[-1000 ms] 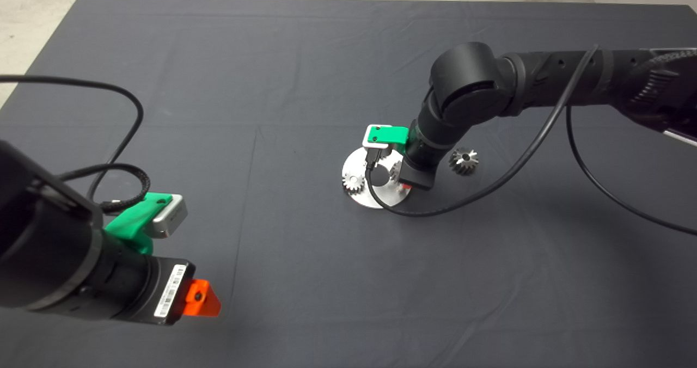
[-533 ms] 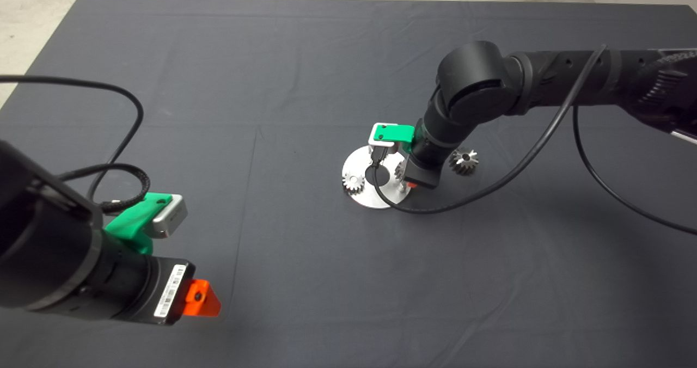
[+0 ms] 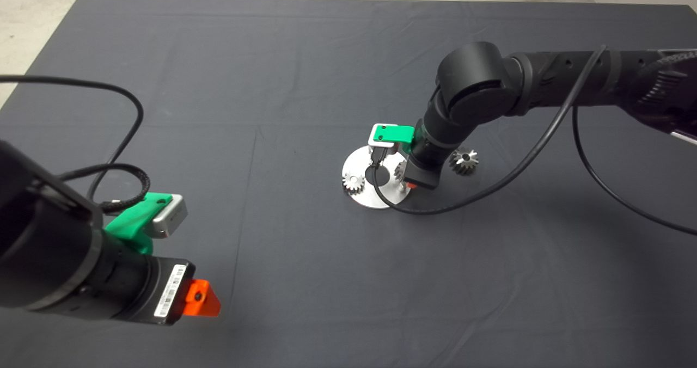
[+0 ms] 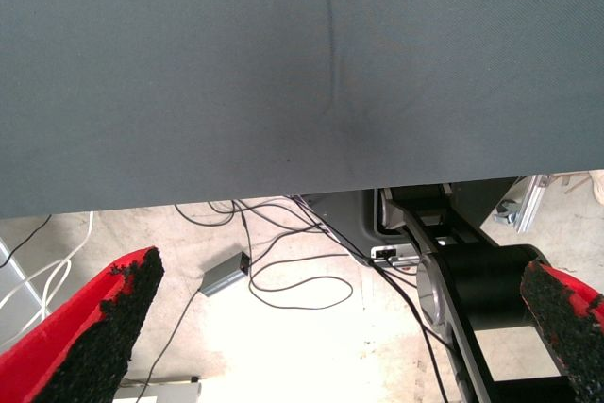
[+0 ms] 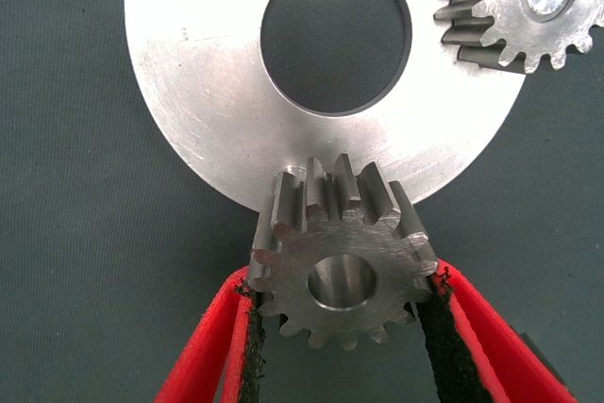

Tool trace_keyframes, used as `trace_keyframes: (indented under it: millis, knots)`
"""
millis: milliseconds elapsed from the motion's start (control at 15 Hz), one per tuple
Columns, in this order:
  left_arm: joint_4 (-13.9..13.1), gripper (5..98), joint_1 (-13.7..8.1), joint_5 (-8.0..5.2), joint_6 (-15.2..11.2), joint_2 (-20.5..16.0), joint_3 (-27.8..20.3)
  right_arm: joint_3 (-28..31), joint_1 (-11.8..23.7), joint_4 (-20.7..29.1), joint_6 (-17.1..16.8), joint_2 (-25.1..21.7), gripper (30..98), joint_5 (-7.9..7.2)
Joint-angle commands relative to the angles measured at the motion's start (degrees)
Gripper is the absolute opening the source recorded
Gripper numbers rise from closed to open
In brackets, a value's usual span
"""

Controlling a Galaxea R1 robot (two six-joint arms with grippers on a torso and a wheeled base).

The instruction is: Remove an incorrectly installed larger gear and replace it with the correct smaller gear

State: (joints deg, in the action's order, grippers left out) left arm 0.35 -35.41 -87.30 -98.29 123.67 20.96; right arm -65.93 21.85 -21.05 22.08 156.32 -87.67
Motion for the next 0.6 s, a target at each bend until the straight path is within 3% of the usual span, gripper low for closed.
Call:
trace_keyframes:
  millis: [0, 533]
  knots:
    - [-1.06, 97.9, -0.27, -0.59, 0.03, -0.05, -0.76, 0.73, 0.83, -1.27, -0.28, 0.24, 38.7, -7.33]
    - [-1.06, 97.9, -0.27, -0.59, 0.03, -0.05, -0.76, 0.64, 0.39, -1.27, -0.2, 0.44, 38.7, -7.33]
